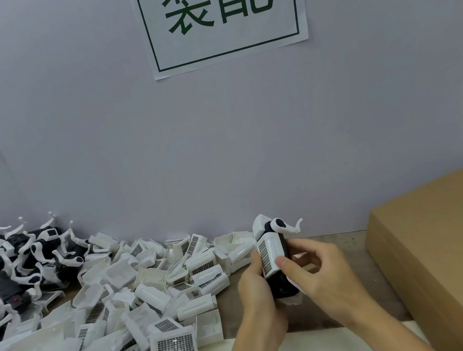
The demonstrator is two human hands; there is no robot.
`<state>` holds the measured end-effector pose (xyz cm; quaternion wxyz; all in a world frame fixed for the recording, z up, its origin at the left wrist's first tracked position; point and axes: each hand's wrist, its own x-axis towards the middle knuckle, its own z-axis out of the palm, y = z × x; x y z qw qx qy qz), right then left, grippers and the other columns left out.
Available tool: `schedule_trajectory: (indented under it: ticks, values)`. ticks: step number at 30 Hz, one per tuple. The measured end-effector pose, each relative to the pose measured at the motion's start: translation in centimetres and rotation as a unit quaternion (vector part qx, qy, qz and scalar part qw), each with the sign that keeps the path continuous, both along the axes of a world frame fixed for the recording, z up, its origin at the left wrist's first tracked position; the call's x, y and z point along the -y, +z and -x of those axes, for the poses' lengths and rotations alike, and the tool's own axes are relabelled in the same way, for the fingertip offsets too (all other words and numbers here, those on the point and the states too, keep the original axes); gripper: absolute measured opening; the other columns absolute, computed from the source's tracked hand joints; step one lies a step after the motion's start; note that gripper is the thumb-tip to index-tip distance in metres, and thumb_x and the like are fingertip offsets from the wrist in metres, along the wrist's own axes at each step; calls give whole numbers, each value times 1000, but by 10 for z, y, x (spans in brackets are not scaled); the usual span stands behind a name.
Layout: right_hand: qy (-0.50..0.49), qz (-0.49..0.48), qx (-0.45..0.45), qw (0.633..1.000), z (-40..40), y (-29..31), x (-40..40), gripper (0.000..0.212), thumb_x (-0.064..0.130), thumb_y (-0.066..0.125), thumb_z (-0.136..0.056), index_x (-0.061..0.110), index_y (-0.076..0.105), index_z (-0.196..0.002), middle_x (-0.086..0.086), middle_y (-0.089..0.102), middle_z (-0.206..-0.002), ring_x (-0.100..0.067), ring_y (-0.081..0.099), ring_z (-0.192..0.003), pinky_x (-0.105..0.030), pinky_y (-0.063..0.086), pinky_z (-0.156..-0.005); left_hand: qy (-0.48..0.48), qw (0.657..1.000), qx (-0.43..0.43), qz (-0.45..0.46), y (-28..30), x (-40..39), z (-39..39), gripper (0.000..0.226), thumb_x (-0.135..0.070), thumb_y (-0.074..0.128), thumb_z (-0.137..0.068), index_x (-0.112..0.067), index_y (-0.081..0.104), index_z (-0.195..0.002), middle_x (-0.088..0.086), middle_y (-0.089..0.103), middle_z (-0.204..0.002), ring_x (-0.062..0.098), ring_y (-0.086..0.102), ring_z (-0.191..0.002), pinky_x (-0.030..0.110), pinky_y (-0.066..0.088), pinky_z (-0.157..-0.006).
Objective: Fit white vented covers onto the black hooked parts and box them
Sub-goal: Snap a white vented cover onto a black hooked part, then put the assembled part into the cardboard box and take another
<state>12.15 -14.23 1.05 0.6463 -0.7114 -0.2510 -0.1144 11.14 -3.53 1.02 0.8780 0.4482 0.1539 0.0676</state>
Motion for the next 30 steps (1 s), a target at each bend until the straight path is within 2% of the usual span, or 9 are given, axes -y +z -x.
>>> schedule_trajectory:
  ticks: [3, 7, 9, 14, 17, 19, 21, 25, 30]
  values:
    - [9, 12, -18, 1000, -1, -3, -1, 26, 23, 72, -90, 38, 70, -110, 15, 75, -99, -6, 70, -94, -18, 56, -73, 6, 999, 22, -43, -2, 2, -1, 44, -41, 45, -104, -11, 76, -95, 16, 77, -86, 28, 72, -69, 36, 46, -66]
    - [-10, -28, -72, 997, -7, -4, -1, 33, 5, 66, -92, 34, 70, -106, 18, 76, -95, -2, 71, -92, -15, 55, -73, 14, 987, 47, -152, -2, 4, 0, 37, -30, 45, -106, -7, 75, -102, 24, 75, -95, 52, 67, -93, 49, 47, -72]
    - [-13, -28, -85, 996, -10, -3, 1, 35, 2, 65, -92, 36, 71, -101, 21, 76, -92, 0, 70, -90, -12, 54, -69, 25, 982, 60, -180, -3, 4, -2, 33, -25, 48, -106, -7, 75, -99, 25, 74, -98, 52, 66, -101, 57, 50, -81]
    - [-14, -15, -104, 994, -10, -6, 1, 39, 1, 60, -95, 39, 68, -100, 21, 75, -90, 0, 70, -91, -9, 53, -68, 48, 964, 107, -238, -5, 4, 0, 18, -18, 59, -100, -18, 77, -101, -1, 79, -90, 16, 75, -91, 23, 58, -74]
    - [-58, 0, -82, 995, -10, -9, -1, 33, 4, 58, -98, 30, 70, -115, 17, 73, -103, -1, 66, -100, -6, 51, -71, 59, 953, 134, -266, -4, 5, 2, 17, -11, 68, -94, -25, 76, -99, -7, 79, -92, 8, 74, -92, 21, 58, -79]
    - [-59, 6, -58, 997, -10, -8, -1, 29, 9, 57, -99, 31, 70, -112, 16, 74, -100, 0, 67, -97, -10, 53, -73, 69, 946, 143, -282, -5, 6, 0, 14, -18, 65, -97, -25, 77, -96, -5, 79, -92, 9, 74, -93, 25, 58, -82]
    - [-29, 15, -49, 998, -8, -7, -2, 22, 16, 59, -99, 34, 69, -107, 13, 75, -92, -2, 69, -90, -17, 55, -71, 66, 946, 138, -284, -5, 9, 1, 30, -27, 53, -103, -19, 77, -86, 3, 78, -89, 15, 73, -89, 33, 56, -81]
    - [-51, 19, -43, 998, -12, -11, 0, 14, 20, 65, -95, 28, 66, -106, 6, 73, -87, -4, 68, -78, -16, 50, -62, 48, 926, 175, -332, -6, 14, 0, 42, -32, 46, -101, -2, 65, -76, 22, 70, -85, 42, 63, -83, 53, 52, -80]
    - [-98, -6, -51, 994, -13, -8, 7, 13, 14, 61, -95, 23, 70, -94, 6, 68, -72, -3, 60, -61, -14, 46, -52, 100, 905, 151, -384, -3, 12, 2, 38, -24, 50, -102, -7, 74, -79, 11, 73, -76, 30, 70, -77, 46, 56, -77]
